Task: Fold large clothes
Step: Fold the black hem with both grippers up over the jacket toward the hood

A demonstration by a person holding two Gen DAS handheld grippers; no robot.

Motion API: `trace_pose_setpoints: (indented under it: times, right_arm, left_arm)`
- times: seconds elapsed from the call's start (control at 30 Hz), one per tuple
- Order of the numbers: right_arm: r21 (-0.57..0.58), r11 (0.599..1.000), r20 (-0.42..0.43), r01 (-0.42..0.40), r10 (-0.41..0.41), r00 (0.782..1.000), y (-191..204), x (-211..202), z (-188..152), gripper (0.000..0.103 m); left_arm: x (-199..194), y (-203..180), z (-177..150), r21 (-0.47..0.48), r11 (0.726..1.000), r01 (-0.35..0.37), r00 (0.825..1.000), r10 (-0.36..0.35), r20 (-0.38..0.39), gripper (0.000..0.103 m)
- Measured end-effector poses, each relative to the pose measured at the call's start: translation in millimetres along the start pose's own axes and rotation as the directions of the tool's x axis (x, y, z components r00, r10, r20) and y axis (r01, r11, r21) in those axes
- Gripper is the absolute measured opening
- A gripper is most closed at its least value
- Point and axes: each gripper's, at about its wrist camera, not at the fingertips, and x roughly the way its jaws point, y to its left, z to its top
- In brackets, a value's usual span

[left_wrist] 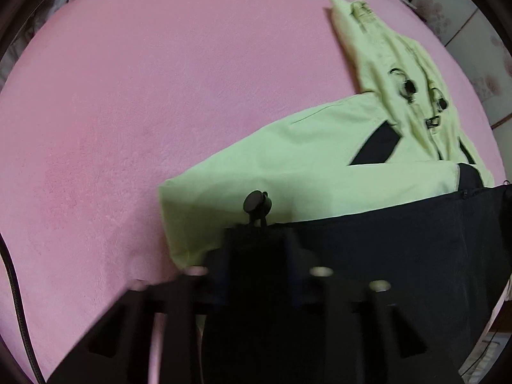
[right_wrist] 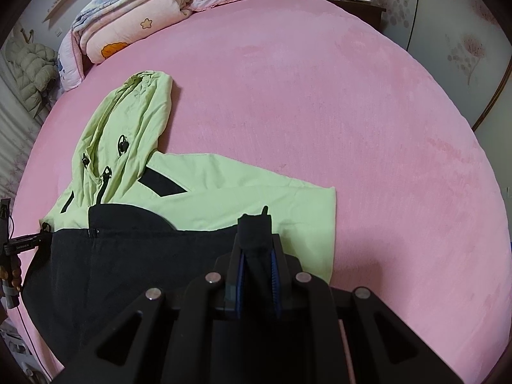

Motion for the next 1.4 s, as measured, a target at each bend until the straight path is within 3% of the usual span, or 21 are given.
trace_pose_setpoints:
  times: [0.13, 0.23, 0.33, 0.5, 0.57, 0.73, 0.83, 0.9, 1.0, 1.13, 1.23, 1.4]
  right_arm:
    - [0.008, 1.000, 0.010, -0.003, 0.003, 1.000, 2, -4, -2, 0.013]
    - [0.018, 1.000, 0.035, -0.007, 0.006, 0.999, 2, -13, 0, 0.013]
    - [0.022, 1.000, 0.079, -0.019, 0.017, 0.997, 5, -27, 5, 0.013]
    - [0.006, 1.000, 0.168, -0.018, 0.017, 0.986, 15, -41, 33, 0.013]
    - [0.000, 1.000, 0.197, 0.001, -0.001, 0.980, 17, -37, 47, 0.013]
    - [0.012, 0.999, 0.209, 0.044, -0.045, 0.977, 18, -1, 76, 0.013]
    - [-0.003, 0.996, 0.148, 0.091, -0.089, 0.985, 21, 36, 80, 0.014]
    - [-0.012, 0.990, 0.084, 0.139, -0.137, 0.987, 23, 60, 79, 0.015]
    - [0.025, 0.986, 0.032, 0.167, -0.167, 0.985, 17, 69, 79, 0.023]
    - [0.087, 0.983, 0.096, 0.163, -0.171, 0.980, 10, 35, 75, 0.036]
    - [0.071, 0.984, 0.136, 0.162, -0.170, 0.976, 27, 7, 63, 0.036]
    - [-0.086, 0.996, 0.151, 0.012, 0.001, 0.989, 111, -26, 8, 0.036]
  left_arm:
    - [-18, -20, -8, 0.020, 0.990, -0.137, 0.989, 0.135, 0.066, 0.010]
    - [-38, -29, -10, -0.005, 0.981, -0.192, 0.975, 0.191, 0.116, 0.009]
    - [-67, -35, -2, -0.042, 0.978, -0.203, 0.962, 0.207, 0.180, 0.009]
    - [-108, -39, 28, -0.096, 0.975, -0.199, 0.922, 0.219, 0.318, 0.010]
    - [-102, -48, 53, -0.100, 0.968, -0.228, 0.908, 0.249, 0.337, 0.010]
    - [-63, -44, 73, -0.146, 0.948, -0.283, 0.888, 0.316, 0.334, 0.010]
    - [-17, -46, 79, -0.152, 0.931, -0.333, 0.894, 0.363, 0.263, 0.015]
    - [12, -43, 79, -0.148, 0.912, -0.382, 0.896, 0.405, 0.181, 0.037]
    - [24, -35, 79, -0.170, 0.898, -0.405, 0.895, 0.428, 0.129, 0.058]
    - [-16, -24, 69, -0.248, 0.896, -0.368, 0.890, 0.417, 0.183, 0.063]
    - [-52, -34, 54, -0.276, 0.905, -0.325, 0.890, 0.391, 0.235, 0.064]
    - [-90, -77, 5, -0.295, 0.933, -0.206, 0.916, 0.290, 0.278, 0.072]
